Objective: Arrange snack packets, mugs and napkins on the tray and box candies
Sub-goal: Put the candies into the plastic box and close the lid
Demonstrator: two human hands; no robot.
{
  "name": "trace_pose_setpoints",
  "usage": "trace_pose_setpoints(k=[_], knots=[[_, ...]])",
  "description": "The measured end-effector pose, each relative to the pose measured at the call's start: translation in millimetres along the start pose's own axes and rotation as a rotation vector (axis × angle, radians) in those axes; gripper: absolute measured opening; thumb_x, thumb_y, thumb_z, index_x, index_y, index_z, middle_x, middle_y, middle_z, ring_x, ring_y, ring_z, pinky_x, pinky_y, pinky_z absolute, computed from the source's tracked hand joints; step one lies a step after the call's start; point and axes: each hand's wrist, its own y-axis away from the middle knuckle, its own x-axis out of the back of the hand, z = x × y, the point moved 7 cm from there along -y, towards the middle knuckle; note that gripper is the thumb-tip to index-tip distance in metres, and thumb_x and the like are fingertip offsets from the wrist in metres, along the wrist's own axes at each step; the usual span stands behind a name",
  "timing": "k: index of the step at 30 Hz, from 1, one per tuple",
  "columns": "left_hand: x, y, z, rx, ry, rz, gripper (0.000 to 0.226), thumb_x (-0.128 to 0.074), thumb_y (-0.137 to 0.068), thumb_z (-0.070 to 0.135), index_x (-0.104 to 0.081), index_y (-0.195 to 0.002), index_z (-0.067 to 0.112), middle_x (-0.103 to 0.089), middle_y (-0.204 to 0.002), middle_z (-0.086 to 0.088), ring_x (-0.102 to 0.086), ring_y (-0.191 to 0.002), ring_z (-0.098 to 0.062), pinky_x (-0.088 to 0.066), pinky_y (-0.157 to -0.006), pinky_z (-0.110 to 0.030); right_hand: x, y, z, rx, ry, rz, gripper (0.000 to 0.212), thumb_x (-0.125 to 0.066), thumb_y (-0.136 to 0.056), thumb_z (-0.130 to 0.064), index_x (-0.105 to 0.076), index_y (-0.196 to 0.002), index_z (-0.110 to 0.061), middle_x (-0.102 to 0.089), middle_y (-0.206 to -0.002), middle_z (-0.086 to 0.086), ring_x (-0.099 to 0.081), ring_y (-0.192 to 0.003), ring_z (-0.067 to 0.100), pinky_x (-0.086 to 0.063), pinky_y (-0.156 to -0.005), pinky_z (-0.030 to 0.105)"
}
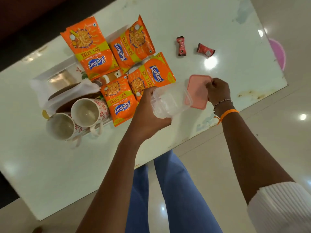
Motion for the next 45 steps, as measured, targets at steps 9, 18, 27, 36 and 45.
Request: trace_pose_setpoints(k=[9,18,27,36,45], knots=[[17,-30,23,-0.101,0.024,0.179,0.081,-0.084,-0.061,0.012,-0.041,-0.129,0.021,-0.051,-0.128,0.008,-0.049,-0.116,0.001,-0.050,-0.092,-0.020,-10,-58,-62,0.431,0.369,-0.009,0.056,-0.046,-0.081,0.005,-0.041,-0.135,-0.010,-0.033,-0.148,0.015,-0.029,-0.136,0.036,-0.026,-0.112,0.038],[28,-57,47,-0.136,-0.038,0.305,0.082,-0.085,-0.058,0.014,-0.043,-0.129,0.016,-0.051,-0.122,0.010,-0.046,-0.110,0.002,-0.040,-0.085,0.000,7,-66,-82,0.323,0.142,0.097,0.024,-0.046,-0.082,0.003,-0.066,-0.093,-0.004,-0.067,-0.102,0.015,-0.062,-0.088,0.022,-0.042,-0.070,0.014],[20,-77,49,-0.110,-0.044,0.295,0.083,-0.085,-0.060,0.012,-0.040,-0.130,0.018,-0.047,-0.119,0.014,-0.043,-0.108,0.006,-0.044,-0.086,-0.005,4,22,-152,0.404,-0.229,-0.209,0.019,-0.055,-0.087,-0.008,-0.059,-0.106,-0.009,-0.066,-0.094,-0.003,-0.065,-0.090,0.008,-0.053,-0.076,0.015],[21,-65,45,-0.083,-0.021,0.381,0.082,-0.085,-0.061,0.017,-0.042,-0.131,0.018,-0.052,-0.131,0.004,-0.048,-0.118,-0.006,-0.049,-0.090,-0.015,-3,-51,-133,0.222,-0.384,-0.022,0.029,-0.042,-0.087,0.001,-0.065,-0.100,-0.009,-0.066,-0.082,-0.002,-0.060,-0.069,0.002,-0.054,-0.063,0.020],[35,-63,45,-0.104,-0.030,0.423,0.081,-0.083,-0.063,0.014,-0.040,-0.132,0.015,-0.049,-0.130,0.003,-0.044,-0.119,-0.004,-0.043,-0.087,-0.003,-48,-73,-101,0.416,0.229,-0.074,0.029,-0.047,-0.077,0.006,-0.065,-0.099,-0.003,-0.055,-0.114,0.020,-0.056,-0.101,0.036,-0.047,-0.082,0.031]])
